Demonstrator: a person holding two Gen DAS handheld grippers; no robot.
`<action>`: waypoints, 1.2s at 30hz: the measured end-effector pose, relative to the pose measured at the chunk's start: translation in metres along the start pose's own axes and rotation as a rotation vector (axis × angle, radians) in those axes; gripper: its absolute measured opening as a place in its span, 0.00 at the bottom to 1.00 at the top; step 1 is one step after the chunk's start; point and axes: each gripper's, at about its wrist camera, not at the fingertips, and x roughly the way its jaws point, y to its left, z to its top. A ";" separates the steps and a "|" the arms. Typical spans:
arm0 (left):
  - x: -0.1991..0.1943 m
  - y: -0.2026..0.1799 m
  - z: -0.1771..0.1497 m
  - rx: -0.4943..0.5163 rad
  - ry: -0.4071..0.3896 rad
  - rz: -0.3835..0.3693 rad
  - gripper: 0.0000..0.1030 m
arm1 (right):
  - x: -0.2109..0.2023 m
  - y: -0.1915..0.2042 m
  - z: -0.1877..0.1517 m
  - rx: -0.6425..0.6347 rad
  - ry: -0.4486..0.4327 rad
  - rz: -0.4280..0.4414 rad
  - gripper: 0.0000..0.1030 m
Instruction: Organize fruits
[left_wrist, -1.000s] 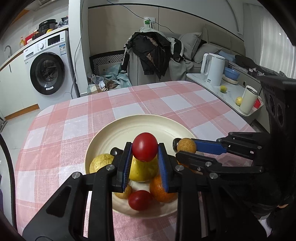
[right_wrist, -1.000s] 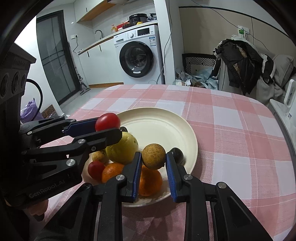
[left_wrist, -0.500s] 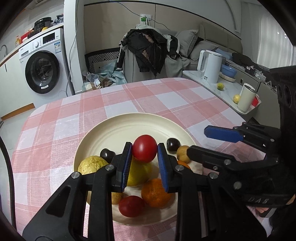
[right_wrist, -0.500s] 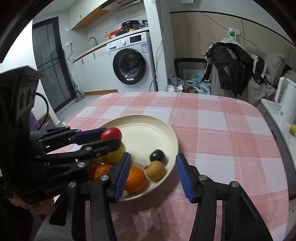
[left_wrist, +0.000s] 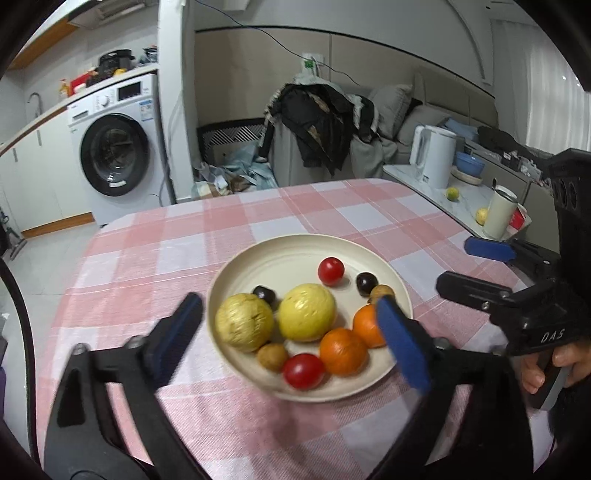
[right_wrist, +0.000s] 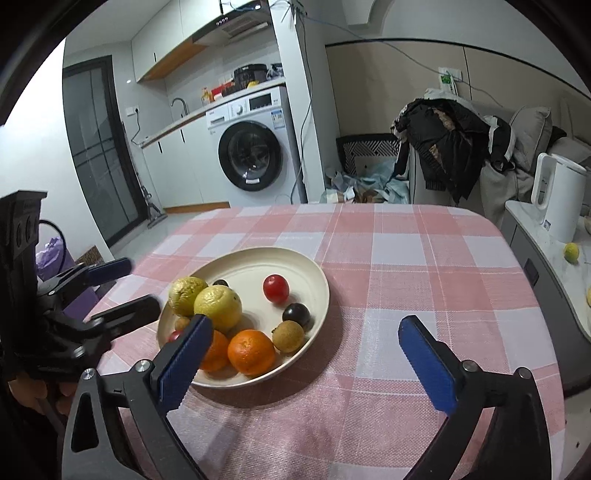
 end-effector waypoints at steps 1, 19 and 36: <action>-0.007 0.002 -0.002 -0.007 -0.019 0.001 0.99 | -0.003 0.002 -0.001 -0.005 -0.009 0.004 1.00; -0.080 0.015 -0.053 -0.059 -0.149 0.064 0.99 | -0.028 0.038 -0.031 -0.126 -0.084 0.047 1.00; -0.072 0.005 -0.062 -0.042 -0.160 0.048 0.99 | -0.039 0.040 -0.036 -0.149 -0.160 0.060 1.00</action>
